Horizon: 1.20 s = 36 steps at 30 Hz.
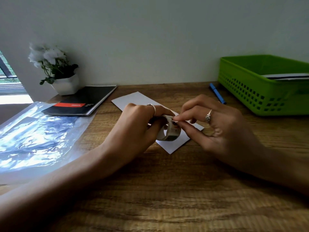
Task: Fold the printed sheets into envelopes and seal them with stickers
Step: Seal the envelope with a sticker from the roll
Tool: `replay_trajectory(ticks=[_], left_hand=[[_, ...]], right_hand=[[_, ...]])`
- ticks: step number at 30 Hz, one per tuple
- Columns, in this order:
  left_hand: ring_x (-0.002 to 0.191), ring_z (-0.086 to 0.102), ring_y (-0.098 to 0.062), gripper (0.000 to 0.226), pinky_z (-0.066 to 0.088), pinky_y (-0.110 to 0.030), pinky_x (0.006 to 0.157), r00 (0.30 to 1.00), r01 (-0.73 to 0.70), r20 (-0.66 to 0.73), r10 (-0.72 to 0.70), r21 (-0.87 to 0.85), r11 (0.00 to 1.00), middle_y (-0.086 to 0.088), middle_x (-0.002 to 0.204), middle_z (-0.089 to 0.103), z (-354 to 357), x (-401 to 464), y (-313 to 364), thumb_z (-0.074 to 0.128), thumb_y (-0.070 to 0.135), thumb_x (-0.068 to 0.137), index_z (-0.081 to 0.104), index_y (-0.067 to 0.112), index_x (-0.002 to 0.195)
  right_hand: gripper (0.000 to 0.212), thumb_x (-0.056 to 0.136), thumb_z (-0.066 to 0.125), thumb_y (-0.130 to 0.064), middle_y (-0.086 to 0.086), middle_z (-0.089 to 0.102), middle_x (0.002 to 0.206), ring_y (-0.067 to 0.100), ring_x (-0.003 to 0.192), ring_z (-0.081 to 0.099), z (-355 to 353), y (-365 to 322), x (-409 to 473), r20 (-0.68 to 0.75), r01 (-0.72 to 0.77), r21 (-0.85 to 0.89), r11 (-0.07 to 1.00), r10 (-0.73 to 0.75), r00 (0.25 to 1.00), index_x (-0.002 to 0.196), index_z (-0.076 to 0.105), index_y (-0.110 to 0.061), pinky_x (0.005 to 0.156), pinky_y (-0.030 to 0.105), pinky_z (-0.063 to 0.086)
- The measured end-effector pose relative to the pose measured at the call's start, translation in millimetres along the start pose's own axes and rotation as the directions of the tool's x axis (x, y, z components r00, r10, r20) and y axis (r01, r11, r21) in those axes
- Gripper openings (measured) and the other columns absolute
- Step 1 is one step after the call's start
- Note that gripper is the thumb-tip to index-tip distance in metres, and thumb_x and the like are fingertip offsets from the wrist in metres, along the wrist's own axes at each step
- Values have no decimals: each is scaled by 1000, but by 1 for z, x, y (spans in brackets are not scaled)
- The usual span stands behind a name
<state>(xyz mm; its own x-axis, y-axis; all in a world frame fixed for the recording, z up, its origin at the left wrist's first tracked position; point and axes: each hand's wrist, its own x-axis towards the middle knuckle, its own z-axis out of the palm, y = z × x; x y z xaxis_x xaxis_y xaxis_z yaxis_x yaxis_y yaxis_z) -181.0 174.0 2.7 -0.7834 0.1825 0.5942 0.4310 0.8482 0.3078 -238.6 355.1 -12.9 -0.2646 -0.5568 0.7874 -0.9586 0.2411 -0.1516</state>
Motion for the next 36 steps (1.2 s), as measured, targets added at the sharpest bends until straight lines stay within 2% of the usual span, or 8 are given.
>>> replay_trajectory(ticks=[4,11,17,21,28,36], left_hand=[[70,53,22,26,36,5,65,994,102,25,-102,10,995,22,79,58,1,1,0,60,6,85,73,21,102],[79,62,5,25,46,-4,69,971,231,75,-227,-35,972,12,83,68,0,1,1,58,9,87,72,23,103],[79,62,5,22,47,-5,67,962,267,78,-264,-45,963,11,84,69,0,2,-1,59,11,88,72,22,102],[79,61,7,22,46,-3,66,952,294,104,-287,-59,954,13,82,64,-1,2,0,58,10,88,72,19,103],[75,62,5,20,46,-3,61,927,368,124,-355,-107,924,13,80,65,1,2,-3,59,11,88,72,19,102],[83,66,-2,21,54,-13,71,909,410,140,-392,-127,903,6,93,71,1,3,-4,58,12,89,72,19,103]], right_hand=[[13,85,66,-14,1,62,93,7,81,55,0,1,0,14,-5,-6,1000,5,1000,96,71,-8,69,26,48],[12,83,68,-11,3,63,92,3,82,53,0,0,-1,22,4,-17,1000,-3,1000,94,71,-6,72,21,48],[14,84,64,-14,5,64,91,8,83,56,0,-1,-1,36,27,-40,999,-25,999,93,71,-5,71,25,48],[15,84,63,-15,6,64,90,11,82,58,0,-2,-1,32,33,-33,999,-32,999,91,71,-4,69,27,48],[8,82,66,-12,6,64,88,12,81,58,-1,-4,-2,24,45,-24,999,-45,999,85,69,-5,69,25,48],[7,80,67,-10,7,63,86,13,78,58,-4,-6,-1,16,58,-10,998,-58,998,81,68,-4,67,24,47]])
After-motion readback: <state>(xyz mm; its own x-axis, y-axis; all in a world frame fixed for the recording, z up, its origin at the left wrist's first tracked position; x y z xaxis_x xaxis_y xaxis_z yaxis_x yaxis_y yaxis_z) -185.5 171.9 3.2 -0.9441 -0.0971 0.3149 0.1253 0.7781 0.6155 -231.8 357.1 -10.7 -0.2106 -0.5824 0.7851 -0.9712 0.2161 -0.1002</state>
